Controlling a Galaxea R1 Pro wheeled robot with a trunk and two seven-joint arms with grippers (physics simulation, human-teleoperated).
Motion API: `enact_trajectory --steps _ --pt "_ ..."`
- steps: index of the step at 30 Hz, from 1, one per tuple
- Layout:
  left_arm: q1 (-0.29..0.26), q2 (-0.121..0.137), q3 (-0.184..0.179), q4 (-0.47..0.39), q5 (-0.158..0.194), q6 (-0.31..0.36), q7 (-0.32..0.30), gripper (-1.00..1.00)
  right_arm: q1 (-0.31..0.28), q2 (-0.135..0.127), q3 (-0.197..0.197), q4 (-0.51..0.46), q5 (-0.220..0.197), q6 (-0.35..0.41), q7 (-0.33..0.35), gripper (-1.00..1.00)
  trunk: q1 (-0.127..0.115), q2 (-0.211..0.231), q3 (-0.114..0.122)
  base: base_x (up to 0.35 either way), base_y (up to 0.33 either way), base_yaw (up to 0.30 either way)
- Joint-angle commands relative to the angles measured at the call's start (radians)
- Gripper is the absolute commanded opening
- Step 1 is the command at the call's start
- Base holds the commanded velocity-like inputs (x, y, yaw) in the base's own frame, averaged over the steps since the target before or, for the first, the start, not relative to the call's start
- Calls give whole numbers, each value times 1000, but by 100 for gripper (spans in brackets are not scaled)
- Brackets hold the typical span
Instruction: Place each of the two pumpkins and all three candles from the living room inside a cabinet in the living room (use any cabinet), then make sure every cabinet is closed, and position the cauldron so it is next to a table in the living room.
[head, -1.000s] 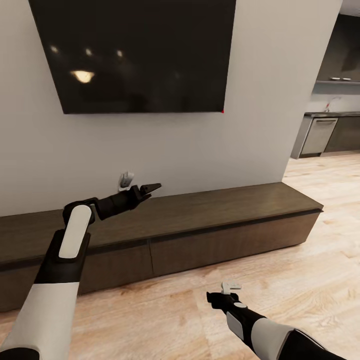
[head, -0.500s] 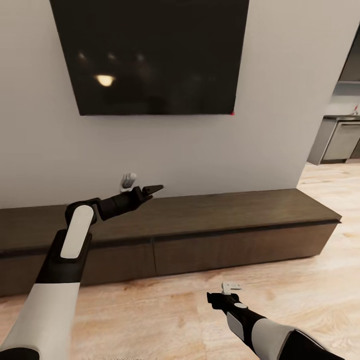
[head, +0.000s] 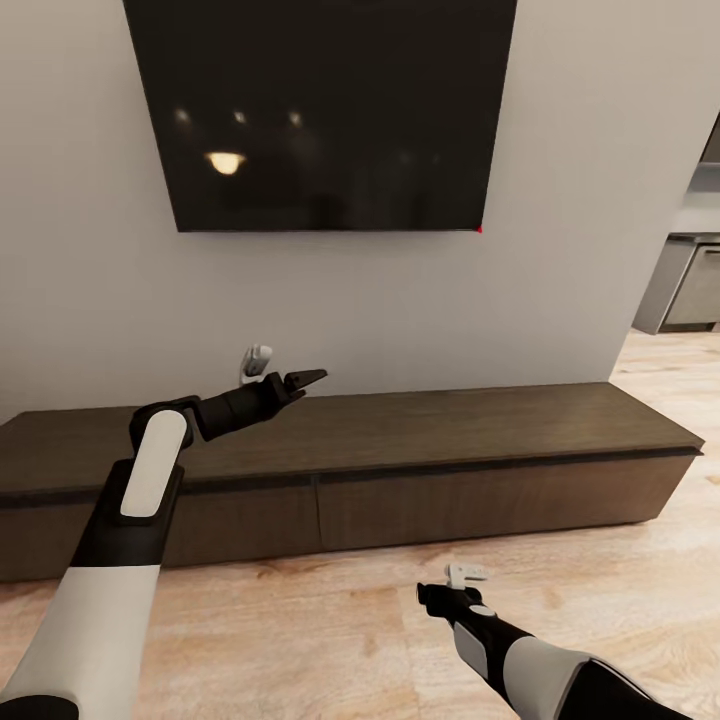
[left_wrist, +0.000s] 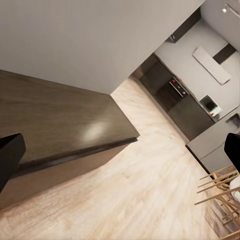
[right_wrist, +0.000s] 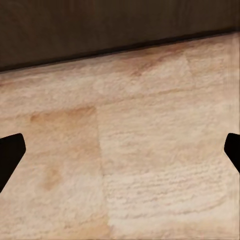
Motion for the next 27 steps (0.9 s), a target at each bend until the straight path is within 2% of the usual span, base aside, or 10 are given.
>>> enact_trajectory --steps 1,4,6,11,13,14,15,20,23,27 --pt "-1 0 1 0 -9 3 -10 100 -1 1 8 2 -14 -3 -13 100 0 0 -1 0 0 2" --pt "-1 1 1 -1 -10 3 -9 100 -2 2 9 -2 -59 2 -56 100 0 0 -1 0 0 1" --pt "-1 1 1 -1 -10 3 -8 100 -2 1 9 -3 -70 13 -64 100 0 0 -1 0 0 0" --pt "-1 1 0 -1 -10 3 -6 100 -3 -1 8 -5 -113 107 -51 100 0 0 -1 0 0 0" --pt "-1 0 -1 -1 -10 3 -5 100 -7 -13 7 -5 -209 172 14 100 0 0 -1 0 0 0" --pt "-1 0 -1 -1 -10 3 -5 100 -8 -16 7 -5 -225 181 29 100 0 0 -1 0 0 0" --pt "-1 0 -2 0 -10 3 -5 100 -10 -23 7 -5 -270 213 71 100 0 0 -1 0 0 0" --pt "-1 0 -2 -1 -10 3 -9 100 -42 -36 7 -5 -347 335 151 100 0 0 -1 0 0 0" --pt "-1 0 -1 -2 -8 3 -12 100 -56 -37 7 -6 -375 351 163 100 0 0 -1 0 0 0" --pt "-1 0 -1 -4 -7 3 -14 100 -69 -38 7 -7 -449 372 218 100 0 0 -1 0 0 0"
